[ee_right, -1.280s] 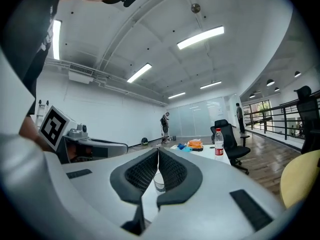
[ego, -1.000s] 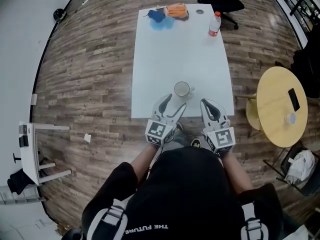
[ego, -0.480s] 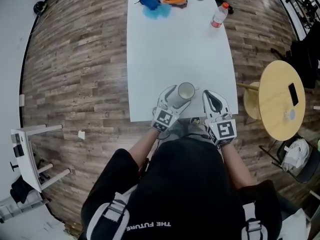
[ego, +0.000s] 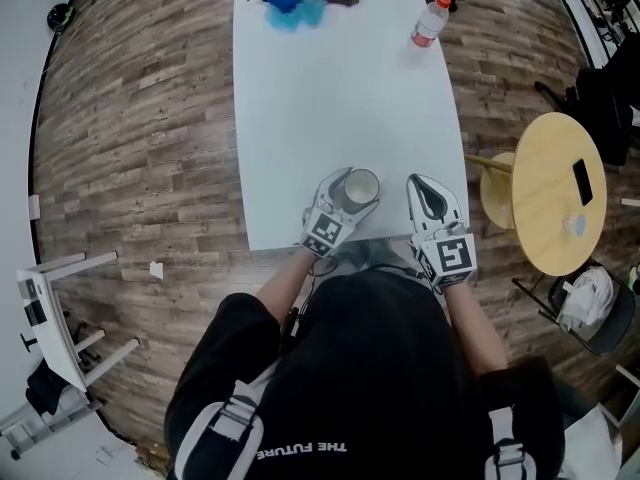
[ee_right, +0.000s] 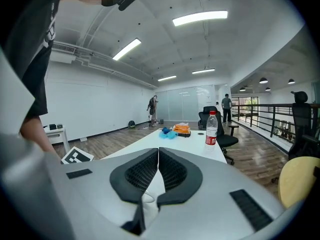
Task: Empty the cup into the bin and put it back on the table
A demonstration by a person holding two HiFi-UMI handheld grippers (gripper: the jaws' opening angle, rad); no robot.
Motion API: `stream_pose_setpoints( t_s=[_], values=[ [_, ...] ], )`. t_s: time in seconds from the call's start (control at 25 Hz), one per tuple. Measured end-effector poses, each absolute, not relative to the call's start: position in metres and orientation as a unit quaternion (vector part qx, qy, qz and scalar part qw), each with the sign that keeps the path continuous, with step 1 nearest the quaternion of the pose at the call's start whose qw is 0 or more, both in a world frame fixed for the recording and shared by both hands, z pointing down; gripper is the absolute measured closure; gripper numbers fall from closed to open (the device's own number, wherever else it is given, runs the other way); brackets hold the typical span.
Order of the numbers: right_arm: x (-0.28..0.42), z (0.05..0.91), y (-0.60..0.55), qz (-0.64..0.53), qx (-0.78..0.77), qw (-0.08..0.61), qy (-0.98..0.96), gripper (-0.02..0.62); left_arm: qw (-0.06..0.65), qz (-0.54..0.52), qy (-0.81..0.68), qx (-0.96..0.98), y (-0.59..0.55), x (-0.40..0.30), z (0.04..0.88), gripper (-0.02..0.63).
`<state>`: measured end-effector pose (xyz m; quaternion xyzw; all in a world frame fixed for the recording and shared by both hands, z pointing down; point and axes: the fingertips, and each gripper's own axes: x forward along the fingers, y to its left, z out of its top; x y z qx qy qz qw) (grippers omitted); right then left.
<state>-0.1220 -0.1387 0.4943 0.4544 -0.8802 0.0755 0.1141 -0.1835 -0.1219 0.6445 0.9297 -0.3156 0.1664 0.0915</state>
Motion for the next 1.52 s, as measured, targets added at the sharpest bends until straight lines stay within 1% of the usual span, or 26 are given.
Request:
stream_pose_setpoints(
  t_s=[0.44, 0.68, 0.88, 1.08, 1.12, 1.2, 1.24, 1.32, 1.44, 1.52],
  values=[
    [-0.119, 0.518, -0.142, 0.091, 0.446, 0.135, -0.88, 0.578, 0.093, 0.169, -0.316, 0.929, -0.133, -0.173, 0.645, 0.229],
    [-0.109, 0.518, -0.142, 0.084, 0.446, 0.131, -0.882, 0.578, 0.124, 0.163, -0.326, 0.923, -0.136, -0.176, 0.635, 0.229],
    [-0.105, 0.511, -0.144, 0.08, 0.443, 0.127, -0.884, 0.578, 0.126, 0.12, -0.336, 0.926, -0.148, -0.178, 0.585, 0.229],
    [-0.104, 0.488, -0.148, 0.062, 0.431, 0.102, -0.894, 0.571, 0.105, 0.084, -0.301, 0.944, -0.156, -0.162, 0.507, 0.229],
    [-0.103, 0.48, -0.15, 0.059, 0.432, 0.09, -0.896, 0.554, 0.096, 0.083, -0.288, 0.949, -0.154, -0.156, 0.492, 0.229],
    [-0.101, 0.464, -0.151, 0.053, 0.436, 0.065, -0.896, 0.485, 0.073, 0.089, -0.264, 0.958, -0.148, -0.145, 0.471, 0.229],
    [-0.099, 0.458, -0.151, 0.049, 0.44, 0.055, -0.895, 0.472, 0.061, 0.095, -0.252, 0.961, -0.144, -0.138, 0.464, 0.229],
    [-0.091, 0.451, -0.154, 0.04, 0.455, 0.045, -0.889, 0.472, 0.042, 0.105, -0.232, 0.966, -0.137, -0.125, 0.456, 0.229],
    [-0.08, 0.446, -0.155, 0.031, 0.468, 0.042, -0.882, 0.479, 0.038, 0.109, -0.216, 0.97, -0.131, -0.111, 0.449, 0.229],
    [-0.075, 0.445, -0.151, 0.041, 0.471, 0.033, -0.88, 0.539, 0.034, 0.112, -0.209, 0.971, -0.126, -0.103, 0.446, 0.229]
  ],
)
